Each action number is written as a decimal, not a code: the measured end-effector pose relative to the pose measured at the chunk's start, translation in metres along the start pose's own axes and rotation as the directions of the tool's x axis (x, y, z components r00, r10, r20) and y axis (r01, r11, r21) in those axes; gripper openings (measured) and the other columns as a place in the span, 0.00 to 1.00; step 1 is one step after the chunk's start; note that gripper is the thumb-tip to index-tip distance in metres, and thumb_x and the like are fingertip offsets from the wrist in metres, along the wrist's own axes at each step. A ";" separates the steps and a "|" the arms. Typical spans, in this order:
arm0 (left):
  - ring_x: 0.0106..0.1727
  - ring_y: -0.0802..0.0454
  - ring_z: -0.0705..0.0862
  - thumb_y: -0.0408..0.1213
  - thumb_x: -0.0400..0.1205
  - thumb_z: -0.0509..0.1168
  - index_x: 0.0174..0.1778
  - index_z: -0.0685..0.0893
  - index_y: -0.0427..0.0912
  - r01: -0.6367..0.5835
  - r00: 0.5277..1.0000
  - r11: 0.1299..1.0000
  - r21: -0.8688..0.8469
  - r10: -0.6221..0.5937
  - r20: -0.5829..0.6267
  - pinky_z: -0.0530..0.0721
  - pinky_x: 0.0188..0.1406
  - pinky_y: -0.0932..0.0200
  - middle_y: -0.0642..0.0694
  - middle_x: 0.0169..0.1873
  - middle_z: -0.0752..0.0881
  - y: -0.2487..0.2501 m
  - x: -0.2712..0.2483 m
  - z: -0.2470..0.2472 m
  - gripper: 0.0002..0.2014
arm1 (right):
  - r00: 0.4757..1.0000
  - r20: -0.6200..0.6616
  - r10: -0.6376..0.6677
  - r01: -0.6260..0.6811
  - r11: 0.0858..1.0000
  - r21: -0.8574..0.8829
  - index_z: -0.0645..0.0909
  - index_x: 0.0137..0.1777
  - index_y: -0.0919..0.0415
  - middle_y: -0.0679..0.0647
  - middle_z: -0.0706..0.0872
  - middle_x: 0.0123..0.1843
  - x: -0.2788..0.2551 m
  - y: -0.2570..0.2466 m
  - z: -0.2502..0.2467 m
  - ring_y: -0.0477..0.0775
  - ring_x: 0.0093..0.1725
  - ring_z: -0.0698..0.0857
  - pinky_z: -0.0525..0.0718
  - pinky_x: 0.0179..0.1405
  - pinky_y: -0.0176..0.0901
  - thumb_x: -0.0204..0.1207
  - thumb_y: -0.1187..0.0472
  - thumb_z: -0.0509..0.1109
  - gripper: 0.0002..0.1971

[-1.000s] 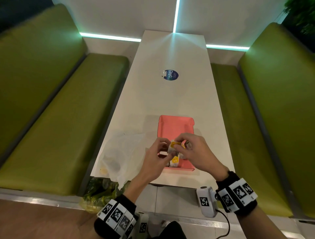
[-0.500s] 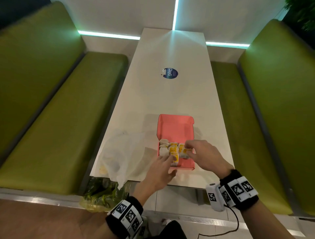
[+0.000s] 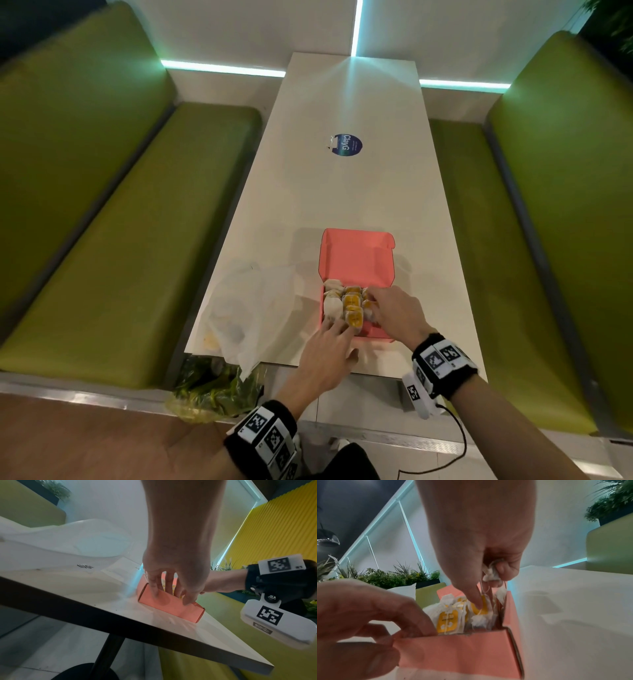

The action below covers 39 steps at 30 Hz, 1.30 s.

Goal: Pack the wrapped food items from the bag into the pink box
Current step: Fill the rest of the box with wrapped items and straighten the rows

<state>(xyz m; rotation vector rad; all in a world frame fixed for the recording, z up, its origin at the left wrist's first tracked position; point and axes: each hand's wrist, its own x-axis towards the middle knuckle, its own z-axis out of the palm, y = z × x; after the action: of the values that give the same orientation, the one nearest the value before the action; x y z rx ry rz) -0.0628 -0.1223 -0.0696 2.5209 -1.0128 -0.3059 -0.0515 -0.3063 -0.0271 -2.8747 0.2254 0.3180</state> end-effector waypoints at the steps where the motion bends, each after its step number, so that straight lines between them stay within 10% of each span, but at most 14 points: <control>1: 0.76 0.38 0.71 0.44 0.83 0.65 0.71 0.78 0.47 0.005 1.000 1.000 0.001 -0.005 0.002 0.74 0.75 0.46 0.46 0.70 0.80 0.000 0.000 0.001 0.20 | 1.000 -0.017 0.003 -0.003 1.000 -0.007 0.75 0.50 0.50 0.50 0.84 0.49 0.002 0.001 0.003 0.58 0.51 0.82 0.77 0.38 0.48 0.82 0.60 0.61 0.04; 6: 0.75 0.38 0.71 0.45 0.83 0.64 0.73 0.76 0.48 0.036 0.999 0.999 0.003 -0.036 0.016 0.76 0.73 0.47 0.47 0.70 0.78 0.002 -0.001 0.001 0.21 | 0.995 -0.095 -0.002 0.000 1.000 -0.020 0.73 0.68 0.51 0.52 0.79 0.58 0.002 0.003 0.015 0.57 0.54 0.82 0.78 0.35 0.47 0.83 0.62 0.65 0.15; 34: 0.70 0.43 0.73 0.48 0.86 0.62 0.73 0.75 0.48 0.023 0.999 1.000 -0.012 -0.023 0.041 0.74 0.73 0.50 0.50 0.70 0.78 0.006 -0.004 -0.004 0.19 | 0.993 -0.072 -0.090 0.083 0.992 -0.095 0.82 0.64 0.48 0.41 0.77 0.71 -0.013 0.009 0.035 0.52 0.67 0.73 0.85 0.43 0.47 0.85 0.54 0.61 0.12; 39: 0.71 0.43 0.73 0.47 0.85 0.63 0.73 0.75 0.48 0.020 0.999 0.998 -0.052 -0.018 0.033 0.74 0.73 0.50 0.50 0.71 0.77 0.008 -0.005 -0.010 0.20 | 0.992 -0.113 -0.047 0.076 0.960 0.269 0.84 0.55 0.48 0.42 0.81 0.57 -0.020 0.011 0.022 0.47 0.56 0.78 0.83 0.49 0.49 0.82 0.48 0.64 0.10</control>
<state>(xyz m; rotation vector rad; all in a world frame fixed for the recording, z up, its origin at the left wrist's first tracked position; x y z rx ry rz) -0.0675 -0.1215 -0.0563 2.4872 -0.9814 -0.3759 -0.0768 -0.3084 -0.0458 -2.6208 0.1823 0.1116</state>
